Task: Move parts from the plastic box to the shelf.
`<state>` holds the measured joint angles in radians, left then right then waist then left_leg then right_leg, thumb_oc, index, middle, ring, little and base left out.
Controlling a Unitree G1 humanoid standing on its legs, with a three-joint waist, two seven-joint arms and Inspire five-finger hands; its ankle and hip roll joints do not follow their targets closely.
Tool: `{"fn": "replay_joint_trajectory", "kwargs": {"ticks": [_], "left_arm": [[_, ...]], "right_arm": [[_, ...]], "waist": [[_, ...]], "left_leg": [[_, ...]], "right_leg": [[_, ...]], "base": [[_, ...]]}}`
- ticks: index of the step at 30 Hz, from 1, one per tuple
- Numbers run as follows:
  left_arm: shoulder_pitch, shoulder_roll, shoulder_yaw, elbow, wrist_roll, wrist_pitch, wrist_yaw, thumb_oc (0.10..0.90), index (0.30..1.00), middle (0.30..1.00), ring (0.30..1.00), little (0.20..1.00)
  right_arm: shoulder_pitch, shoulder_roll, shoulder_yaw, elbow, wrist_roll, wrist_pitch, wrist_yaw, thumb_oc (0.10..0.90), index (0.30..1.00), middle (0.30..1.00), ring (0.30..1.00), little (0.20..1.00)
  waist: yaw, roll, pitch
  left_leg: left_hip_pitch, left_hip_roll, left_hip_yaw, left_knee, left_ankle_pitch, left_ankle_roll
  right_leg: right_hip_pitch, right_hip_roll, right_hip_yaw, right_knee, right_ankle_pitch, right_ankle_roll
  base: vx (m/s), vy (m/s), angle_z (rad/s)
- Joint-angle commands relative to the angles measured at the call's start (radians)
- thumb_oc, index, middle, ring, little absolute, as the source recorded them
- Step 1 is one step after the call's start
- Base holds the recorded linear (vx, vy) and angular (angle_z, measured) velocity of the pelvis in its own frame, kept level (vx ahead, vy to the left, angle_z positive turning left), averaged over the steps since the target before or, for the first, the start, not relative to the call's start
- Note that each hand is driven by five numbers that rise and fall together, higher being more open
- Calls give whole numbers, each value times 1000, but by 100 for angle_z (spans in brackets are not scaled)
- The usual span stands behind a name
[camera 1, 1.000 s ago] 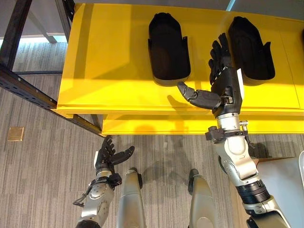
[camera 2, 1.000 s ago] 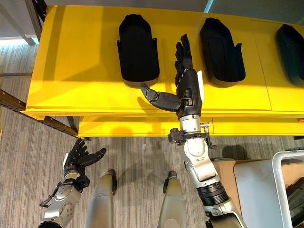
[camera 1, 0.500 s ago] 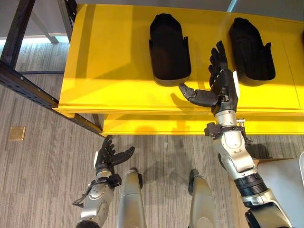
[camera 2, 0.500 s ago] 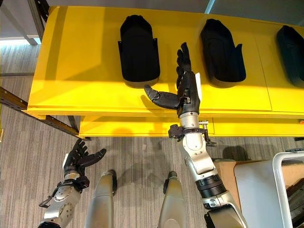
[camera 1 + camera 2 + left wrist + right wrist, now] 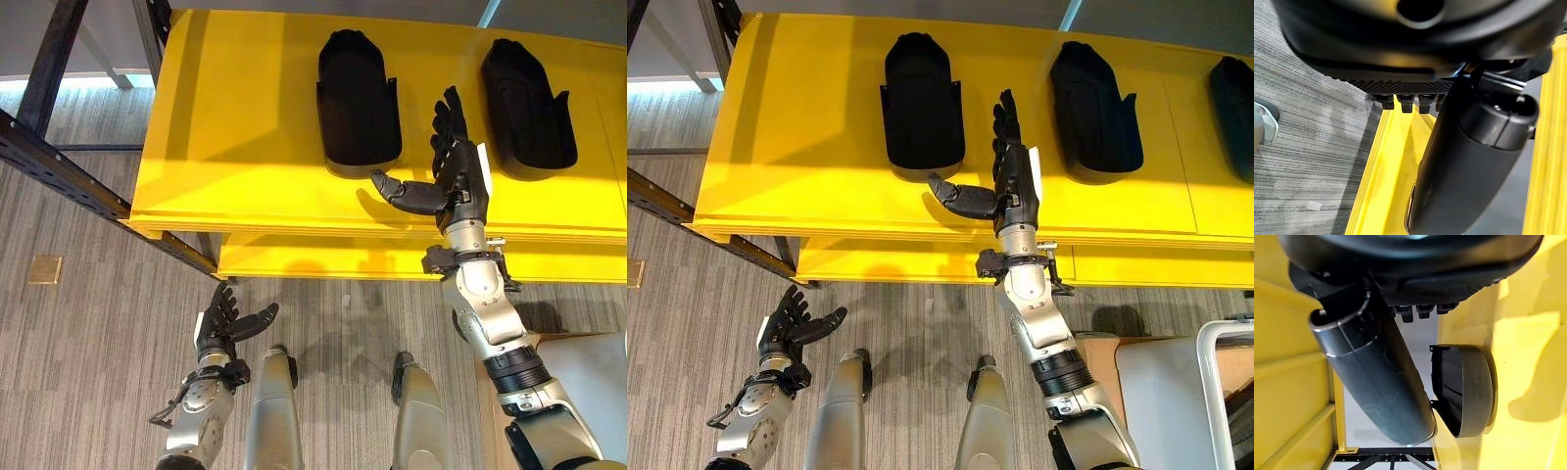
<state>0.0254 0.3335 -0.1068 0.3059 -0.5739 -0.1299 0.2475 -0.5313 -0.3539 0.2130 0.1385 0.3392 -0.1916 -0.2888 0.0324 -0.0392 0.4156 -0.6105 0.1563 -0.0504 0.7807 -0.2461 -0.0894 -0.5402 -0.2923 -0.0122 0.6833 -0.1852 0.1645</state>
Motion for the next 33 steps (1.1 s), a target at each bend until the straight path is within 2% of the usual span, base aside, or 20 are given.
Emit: {"fn": "replay_joint_trajectory", "kwargs": {"ticks": [1, 18, 33], "left_arm": [[7, 58, 13, -84, 26, -72, -22, 900, 1000, 1000, 1000, 1000], [4, 62, 12, -84, 20, -74, -30, 900, 1000, 1000, 1000, 1000], [3, 68, 13, -90, 15, -77, -33, 900, 1000, 1000, 1000, 1000]], "right_arm": [[-126, -8, -56, 5, 23, -87, 9, 900, 1000, 1000, 1000, 1000], [-176, -15, -20, 149, 46, -45, 28, 900, 1000, 1000, 1000, 1000], [-222, -12, 14, 187, 43, -32, 46, 900, 1000, 1000, 1000, 1000]], "waist": [[19, 0, -68], [31, -2, -62], [42, -1, -57]], "left_leg": [[-37, 7, -69, -48, 39, 15], [-37, 4, -72, -45, 37, 16], [-39, 3, -74, -43, 40, 18]], "right_leg": [[84, 5, -17, 29, -62, -64], [84, 3, -20, 35, -63, -64], [82, 4, -21, 40, -65, -67]], "base": [[0, 0, 0], [0, 0, 0], [0, 0, 0]]}}
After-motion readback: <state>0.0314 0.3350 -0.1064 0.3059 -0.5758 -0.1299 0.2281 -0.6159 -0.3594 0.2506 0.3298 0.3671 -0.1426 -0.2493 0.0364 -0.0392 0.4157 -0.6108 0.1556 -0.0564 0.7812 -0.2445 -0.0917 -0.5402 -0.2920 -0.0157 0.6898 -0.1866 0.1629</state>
